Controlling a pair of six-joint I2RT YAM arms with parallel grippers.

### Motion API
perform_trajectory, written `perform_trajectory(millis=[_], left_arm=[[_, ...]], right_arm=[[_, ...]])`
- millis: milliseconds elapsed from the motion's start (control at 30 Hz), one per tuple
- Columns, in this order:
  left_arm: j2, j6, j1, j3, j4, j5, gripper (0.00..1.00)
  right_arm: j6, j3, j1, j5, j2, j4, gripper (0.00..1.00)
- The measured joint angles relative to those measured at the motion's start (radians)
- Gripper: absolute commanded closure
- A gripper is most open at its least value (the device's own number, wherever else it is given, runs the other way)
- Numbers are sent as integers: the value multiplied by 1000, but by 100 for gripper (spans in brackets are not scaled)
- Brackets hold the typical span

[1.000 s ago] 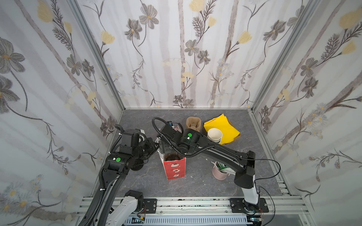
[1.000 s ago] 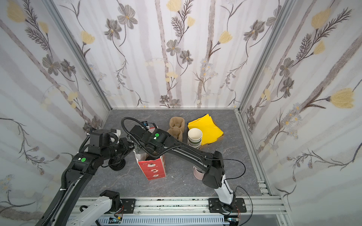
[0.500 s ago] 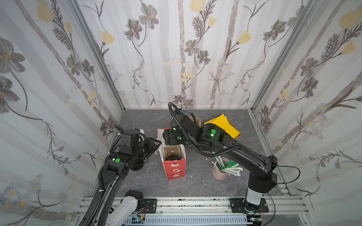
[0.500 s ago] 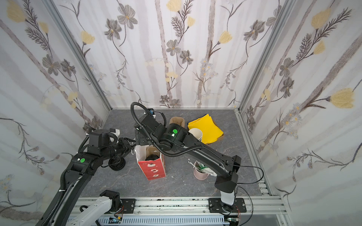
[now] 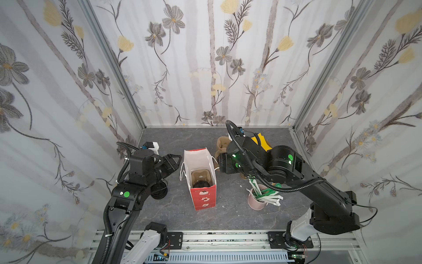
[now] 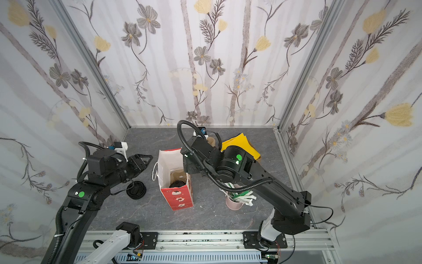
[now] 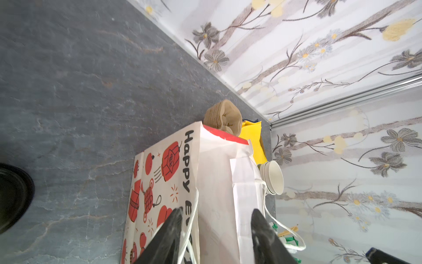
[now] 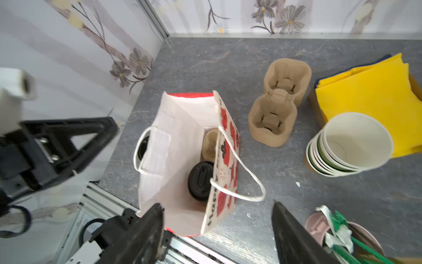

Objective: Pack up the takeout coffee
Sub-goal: 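Lift the right gripper out of the bag and swing it toward the straw cup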

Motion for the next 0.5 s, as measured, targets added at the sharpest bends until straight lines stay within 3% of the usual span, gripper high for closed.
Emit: perform_trajectory(millis=[267,500], left_arm=[[10,41,0,20,52,-108,52],[12,23,0,-14,134,-113,58]], right_arm=[[158,-348,46,-28,-167,-58,32],[255,-531,84,-51,-180,-64,40]])
